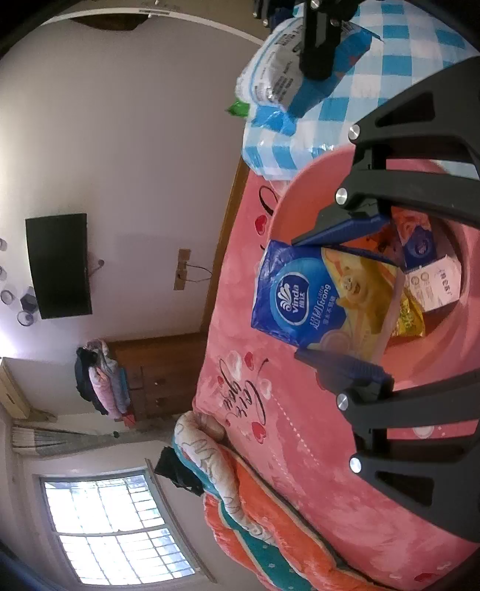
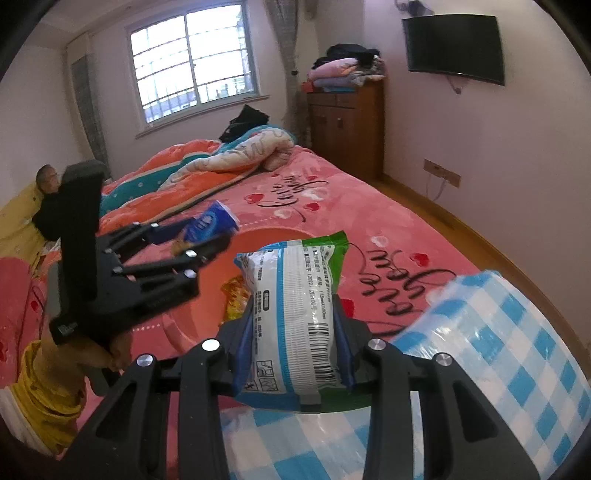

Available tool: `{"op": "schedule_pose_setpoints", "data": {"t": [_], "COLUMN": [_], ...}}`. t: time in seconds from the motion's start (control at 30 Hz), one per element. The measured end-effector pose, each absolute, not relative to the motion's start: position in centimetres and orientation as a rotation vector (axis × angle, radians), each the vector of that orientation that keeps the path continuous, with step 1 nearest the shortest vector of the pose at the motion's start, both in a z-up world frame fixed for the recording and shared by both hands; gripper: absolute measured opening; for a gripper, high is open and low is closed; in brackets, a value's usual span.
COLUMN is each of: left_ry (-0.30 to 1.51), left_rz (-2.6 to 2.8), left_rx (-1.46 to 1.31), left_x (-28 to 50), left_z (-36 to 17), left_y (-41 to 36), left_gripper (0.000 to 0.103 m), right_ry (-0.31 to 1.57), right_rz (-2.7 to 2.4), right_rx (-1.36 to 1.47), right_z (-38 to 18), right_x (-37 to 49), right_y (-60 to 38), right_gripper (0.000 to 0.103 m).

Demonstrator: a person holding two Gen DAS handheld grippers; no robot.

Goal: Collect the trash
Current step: 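Carry the blue tissue pack and white wipes packet over the pink bucket, then open both tools to drop the packs into the pink bucket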

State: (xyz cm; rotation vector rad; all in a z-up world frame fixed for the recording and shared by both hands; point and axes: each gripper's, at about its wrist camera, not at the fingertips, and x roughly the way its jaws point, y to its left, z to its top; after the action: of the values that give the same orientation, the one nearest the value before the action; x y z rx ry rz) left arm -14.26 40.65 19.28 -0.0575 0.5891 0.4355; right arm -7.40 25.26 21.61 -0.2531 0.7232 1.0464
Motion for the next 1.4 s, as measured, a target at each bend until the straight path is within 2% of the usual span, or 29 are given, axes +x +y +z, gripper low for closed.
{"op": "schedule_pose_setpoints", "data": {"t": [0.73, 0.77, 0.83, 0.9, 0.97, 1.4], "left_ry": [0.663, 0.667, 0.671, 0.67, 0.661, 0.65], "left_rz": [0.466, 0.468, 0.477, 0.498, 0.504, 0.527], "left_rx": [-0.085, -0.083, -0.068, -0.035, -0.033, -0.007], "left_x": [-12.4, -12.3, -12.2, -12.1, -12.2, -12.4], "left_z": [15.5, 15.4, 15.3, 15.1, 15.2, 15.8], "left_y": [44.0, 44.0, 43.7, 43.3, 43.1, 41.9], "left_gripper": [0.056, 0.059, 0.071, 0.083, 0.088, 0.09], "right_ry": [0.786, 0.783, 0.773, 0.731, 0.706, 0.638], "right_rz": [1.066, 1.063, 1.078, 1.043, 1.023, 0.872], "right_rx": [-0.308, -0.308, -0.293, -0.283, -0.276, -0.25], "right_z": [17.5, 17.4, 17.5, 18.0, 18.2, 18.7], "right_x": [-6.3, -6.4, -6.6, -6.8, -6.8, -6.7], "right_y": [31.6, 31.6, 31.4, 30.8, 30.2, 25.7], "right_gripper": [0.041, 0.042, 0.056, 0.082, 0.085, 0.092]}}
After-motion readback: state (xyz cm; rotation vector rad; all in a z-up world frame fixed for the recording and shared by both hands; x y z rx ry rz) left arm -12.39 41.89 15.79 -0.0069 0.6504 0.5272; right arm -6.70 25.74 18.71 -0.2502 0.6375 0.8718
